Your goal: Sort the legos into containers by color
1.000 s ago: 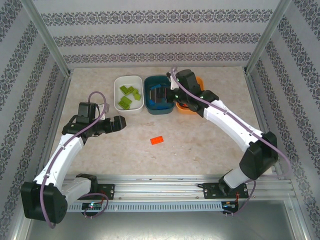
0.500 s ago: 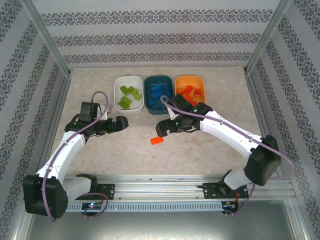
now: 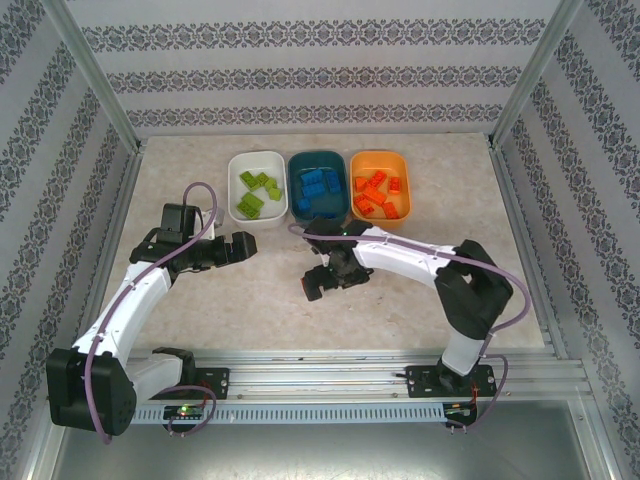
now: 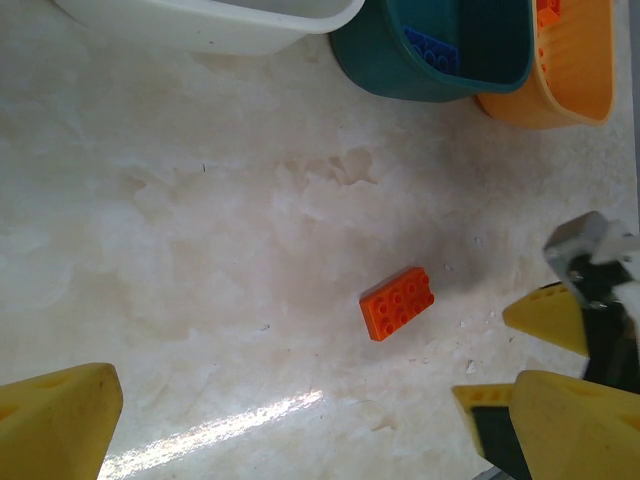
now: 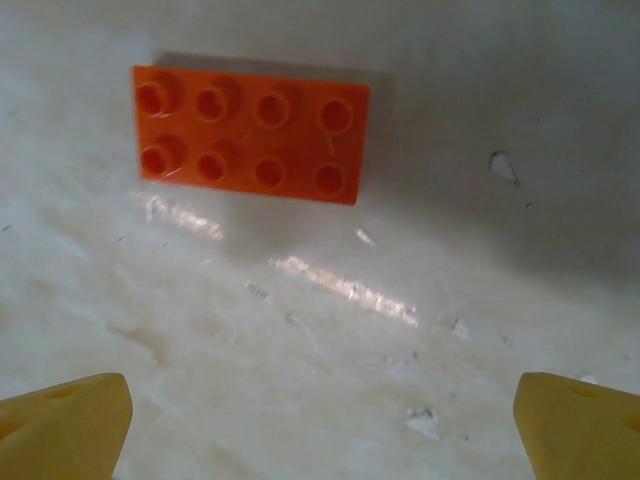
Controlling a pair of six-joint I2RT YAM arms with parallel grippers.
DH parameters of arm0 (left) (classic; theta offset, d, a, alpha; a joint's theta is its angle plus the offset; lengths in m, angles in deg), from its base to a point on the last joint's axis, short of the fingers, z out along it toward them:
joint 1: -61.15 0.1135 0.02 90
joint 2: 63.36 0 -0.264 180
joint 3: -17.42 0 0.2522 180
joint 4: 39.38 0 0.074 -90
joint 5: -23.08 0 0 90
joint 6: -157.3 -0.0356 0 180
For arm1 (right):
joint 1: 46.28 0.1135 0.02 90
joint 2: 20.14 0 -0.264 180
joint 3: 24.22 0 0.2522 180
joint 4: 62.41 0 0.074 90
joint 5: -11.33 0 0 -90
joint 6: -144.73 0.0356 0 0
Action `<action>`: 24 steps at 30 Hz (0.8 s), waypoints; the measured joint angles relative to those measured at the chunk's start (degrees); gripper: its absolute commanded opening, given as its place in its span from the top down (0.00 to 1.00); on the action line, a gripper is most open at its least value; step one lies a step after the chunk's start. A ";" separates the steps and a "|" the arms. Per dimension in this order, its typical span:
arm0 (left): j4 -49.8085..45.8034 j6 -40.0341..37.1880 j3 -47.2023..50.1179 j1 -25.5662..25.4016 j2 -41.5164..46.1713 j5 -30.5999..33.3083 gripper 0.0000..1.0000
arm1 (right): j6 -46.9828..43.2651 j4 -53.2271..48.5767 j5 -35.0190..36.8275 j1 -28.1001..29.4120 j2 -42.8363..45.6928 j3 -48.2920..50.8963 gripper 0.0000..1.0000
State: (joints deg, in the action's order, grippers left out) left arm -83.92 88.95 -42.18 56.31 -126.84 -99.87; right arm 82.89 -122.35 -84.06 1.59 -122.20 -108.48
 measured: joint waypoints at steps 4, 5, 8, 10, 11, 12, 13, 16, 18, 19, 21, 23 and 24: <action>0.00 0.00 0.00 0.00 0.07 0.22 0.00 | 2.19 0.81 1.62 1.11 -3.56 -2.25 0.04; 0.00 0.00 0.00 0.00 0.11 0.28 0.00 | 2.64 1.20 1.77 1.44 -4.20 -2.80 0.05; -0.02 0.00 0.00 0.00 0.37 0.55 0.00 | 3.52 1.68 2.56 2.69 -6.51 -4.85 0.06; -0.02 0.00 0.00 0.00 0.57 0.61 0.00 | 3.63 1.64 3.08 3.39 -8.15 -6.36 0.08; -0.02 0.00 0.00 0.00 0.68 0.59 0.00 | 3.65 1.68 3.37 3.50 -8.85 -6.99 0.08; -0.02 0.00 0.00 0.00 0.79 0.59 0.00 | 3.63 1.62 3.80 3.74 -9.57 -7.69 0.09; -0.02 0.00 0.00 0.00 0.92 0.61 0.00 | 3.63 1.60 4.22 3.85 -10.16 -8.28 0.09; -0.02 0.00 0.00 0.00 1.07 0.61 0.00 | 3.63 1.20 5.62 4.02 -11.37 -9.79 0.11; -0.02 0.00 0.00 0.00 1.09 0.61 0.00 | 3.61 0.94 6.36 4.02 -12.09 -10.82 0.12; -0.02 0.00 0.00 0.00 1.09 0.61 0.00 | 3.61 0.79 6.62 4.02 -12.55 -11.34 0.13; -0.02 0.00 0.00 0.00 1.09 0.61 0.00 | 3.61 0.63 7.06 4.02 -13.44 -12.20 0.14; -0.02 0.00 0.00 0.00 1.09 0.61 0.00 | 3.58 0.35 7.54 4.02 -14.36 -12.83 0.15; -0.02 0.00 0.00 0.00 1.09 0.59 0.00 | 3.58 0.13 7.80 4.02 -14.82 -13.16 0.15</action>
State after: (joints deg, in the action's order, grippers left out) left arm -83.95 88.95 -42.18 56.31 -125.75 -99.28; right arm 86.47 -122.21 -76.26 5.61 -137.02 -121.63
